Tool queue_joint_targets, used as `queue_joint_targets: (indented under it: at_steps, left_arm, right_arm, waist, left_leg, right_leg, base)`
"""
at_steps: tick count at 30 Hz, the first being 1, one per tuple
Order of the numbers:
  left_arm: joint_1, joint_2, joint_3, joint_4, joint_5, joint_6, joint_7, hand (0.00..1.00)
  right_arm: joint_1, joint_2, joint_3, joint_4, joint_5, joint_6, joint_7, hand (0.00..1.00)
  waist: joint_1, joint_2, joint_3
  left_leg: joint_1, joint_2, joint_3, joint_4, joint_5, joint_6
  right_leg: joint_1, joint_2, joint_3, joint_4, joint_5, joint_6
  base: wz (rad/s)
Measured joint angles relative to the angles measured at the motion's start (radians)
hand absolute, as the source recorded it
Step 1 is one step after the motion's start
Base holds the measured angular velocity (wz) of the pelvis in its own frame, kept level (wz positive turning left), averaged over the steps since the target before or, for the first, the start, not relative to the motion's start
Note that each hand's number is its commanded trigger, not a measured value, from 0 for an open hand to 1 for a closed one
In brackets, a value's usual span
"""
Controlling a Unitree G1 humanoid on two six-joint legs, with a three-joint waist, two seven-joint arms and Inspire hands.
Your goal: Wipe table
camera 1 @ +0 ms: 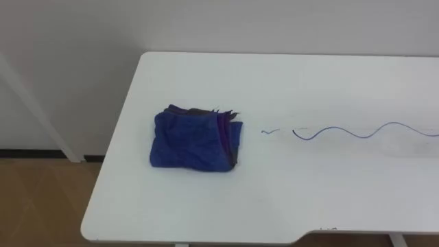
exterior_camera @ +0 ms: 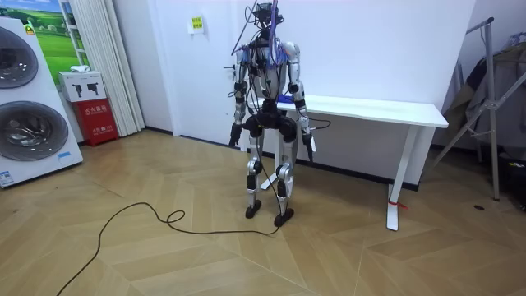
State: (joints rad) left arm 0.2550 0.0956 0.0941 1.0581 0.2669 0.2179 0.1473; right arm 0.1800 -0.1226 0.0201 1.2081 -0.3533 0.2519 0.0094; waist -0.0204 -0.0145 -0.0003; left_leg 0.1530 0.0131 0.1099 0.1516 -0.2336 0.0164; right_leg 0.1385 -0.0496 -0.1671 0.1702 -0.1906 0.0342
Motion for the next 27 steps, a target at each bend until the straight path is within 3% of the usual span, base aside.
queue_joint_targets:
  at_steps: [4, 13, 21, 27]
  left_arm:
    - [0.001, 0.000, -0.001, 0.000, -0.003, -0.002, 0.000, 0.00]
    - [-0.011, 0.000, 0.000, 0.000, -0.052, -0.051, 0.000, 0.00]
    - [-0.002, 0.000, 0.004, 0.001, -0.077, -0.043, -0.009, 0.00]
    - [0.000, 0.000, 0.031, 0.001, -0.078, -0.043, -0.006, 0.00]
  right_arm:
    - [-0.002, 0.000, 0.005, 0.000, 0.009, -0.001, 0.000, 0.00]
    - [-0.008, 0.000, 0.007, 0.002, 0.018, -0.033, 0.000, 0.00]
    - [-0.012, 0.000, 0.002, 0.043, 0.079, -0.032, -0.007, 0.00]
    - [-0.011, 0.001, -0.088, 0.089, 0.228, -0.032, -0.056, 0.00]
  waist:
    - [0.003, 0.000, -0.0002]
    - [0.004, 0.001, 0.0007]
    - [0.003, -0.002, 0.0019]
    - [-0.001, -0.005, 0.0020]
  left_leg:
    - [0.001, 0.000, -0.001, 0.001, 0.000, 0.000]
    - [-0.001, 0.000, -0.003, -0.002, -0.002, 0.000]
    - [0.010, 0.001, -0.002, -0.005, -0.002, 0.000]
    - [0.009, 0.001, -0.003, -0.006, -0.002, 0.000]
  right_leg:
    - [0.001, 0.000, 0.000, 0.000, 0.000, 0.000]
    - [0.001, 0.000, 0.000, 0.000, 0.000, 0.000]
    - [0.003, 0.001, 0.001, 0.000, 0.000, 0.000]
    - [0.004, 0.002, 0.007, -0.001, 0.000, 0.000]
  base:
    - [0.00]
    - [0.00]
    - [0.00]
    - [0.00]
